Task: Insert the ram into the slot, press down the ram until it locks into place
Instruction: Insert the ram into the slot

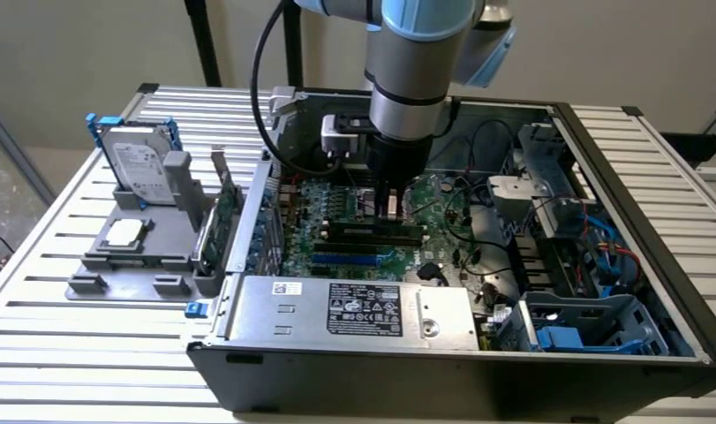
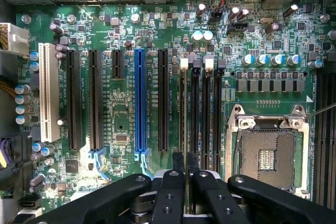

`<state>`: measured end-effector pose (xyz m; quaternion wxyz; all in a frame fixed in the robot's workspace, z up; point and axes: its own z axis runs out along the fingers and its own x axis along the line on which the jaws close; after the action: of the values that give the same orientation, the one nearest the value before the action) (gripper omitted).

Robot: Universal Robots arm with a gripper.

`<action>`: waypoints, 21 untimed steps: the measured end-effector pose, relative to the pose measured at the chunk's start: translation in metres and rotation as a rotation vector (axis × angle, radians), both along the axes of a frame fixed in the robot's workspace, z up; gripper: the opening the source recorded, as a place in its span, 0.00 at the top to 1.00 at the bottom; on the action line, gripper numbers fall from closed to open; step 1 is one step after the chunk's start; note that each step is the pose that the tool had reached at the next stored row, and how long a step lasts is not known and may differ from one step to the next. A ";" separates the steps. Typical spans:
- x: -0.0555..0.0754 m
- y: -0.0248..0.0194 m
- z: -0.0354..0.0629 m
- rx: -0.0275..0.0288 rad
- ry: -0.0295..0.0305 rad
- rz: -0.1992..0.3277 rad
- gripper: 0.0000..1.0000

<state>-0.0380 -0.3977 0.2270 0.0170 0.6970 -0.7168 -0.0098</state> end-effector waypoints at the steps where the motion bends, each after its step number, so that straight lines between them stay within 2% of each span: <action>1: 0.000 0.0000 -0.0001 0.0000 0.0000 0.000 0.87; 10: 0.000 0.0001 -0.0009 0.0000 0.0000 0.000 0.85; 11: 0.000 0.0001 -0.0009 0.0000 0.0000 0.000 0.80; 12: 0.000 0.0001 -0.0009 0.0000 0.0000 0.000 0.80; 13: 0.000 0.0001 -0.0009 0.0000 0.0000 0.000 0.73; 21: 0.000 0.0001 0.0070 0.0000 0.0000 0.000 0.73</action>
<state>-0.0382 -0.3976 0.2340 0.0170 0.6970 -0.7168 -0.0098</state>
